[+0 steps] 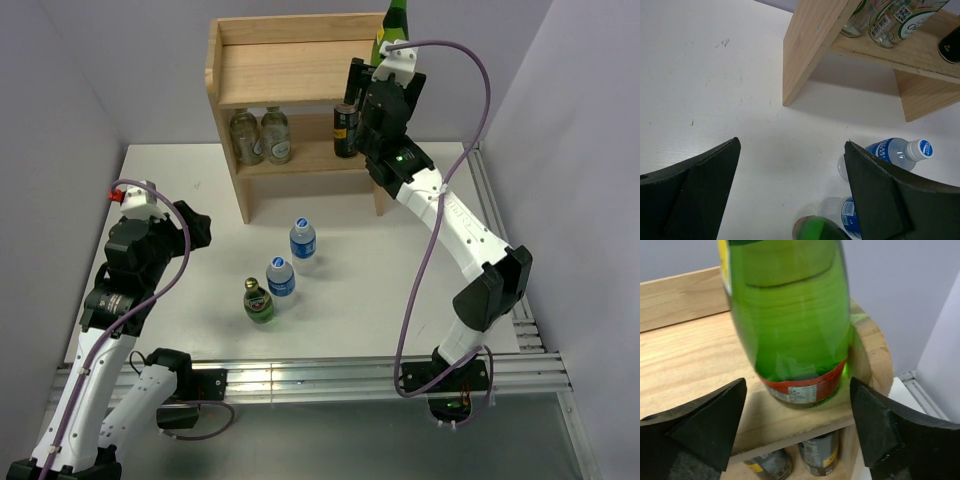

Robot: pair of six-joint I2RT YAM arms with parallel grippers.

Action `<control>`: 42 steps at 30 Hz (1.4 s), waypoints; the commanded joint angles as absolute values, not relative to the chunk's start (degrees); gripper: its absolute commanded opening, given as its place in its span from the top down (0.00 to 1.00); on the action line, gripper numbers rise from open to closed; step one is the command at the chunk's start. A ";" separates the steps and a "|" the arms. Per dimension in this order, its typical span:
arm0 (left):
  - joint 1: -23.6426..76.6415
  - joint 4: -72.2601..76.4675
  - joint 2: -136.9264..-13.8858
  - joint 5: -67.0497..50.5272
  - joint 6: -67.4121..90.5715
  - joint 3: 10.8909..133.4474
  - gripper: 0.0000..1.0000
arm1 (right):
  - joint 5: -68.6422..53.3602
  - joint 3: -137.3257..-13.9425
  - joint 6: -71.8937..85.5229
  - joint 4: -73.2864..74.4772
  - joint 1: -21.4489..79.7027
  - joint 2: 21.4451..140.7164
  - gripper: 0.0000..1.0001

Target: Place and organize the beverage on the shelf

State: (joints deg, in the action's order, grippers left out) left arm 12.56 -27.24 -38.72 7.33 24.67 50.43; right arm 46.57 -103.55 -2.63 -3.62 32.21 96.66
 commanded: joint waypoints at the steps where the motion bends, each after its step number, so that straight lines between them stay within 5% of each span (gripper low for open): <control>1: 12.30 -25.31 -38.15 7.21 23.91 50.27 0.08 | 43.43 -101.88 -0.45 -3.43 31.90 92.73 0.08; 3: 12.30 -25.31 -38.41 7.21 23.91 50.27 0.08 | 42.45 -100.64 -0.09 -2.82 32.08 91.06 0.00; 17: 11.87 -25.22 -38.58 7.12 23.82 50.36 0.08 | 44.46 -85.62 5.80 -0.44 39.80 75.16 0.00; 28: 11.43 -25.14 -38.67 5.98 23.73 50.36 0.08 | 47.38 -59.09 21.43 4.57 62.81 58.28 0.00; 33: 11.43 -24.53 -38.23 1.95 23.38 50.10 0.06 | 39.65 -40.82 31.96 0.18 66.53 55.46 0.00; 42: 21.26 -33.65 -37.45 -4.02 26.71 56.86 0.01 | 41.92 -31.56 39.90 2.28 69.61 51.51 0.00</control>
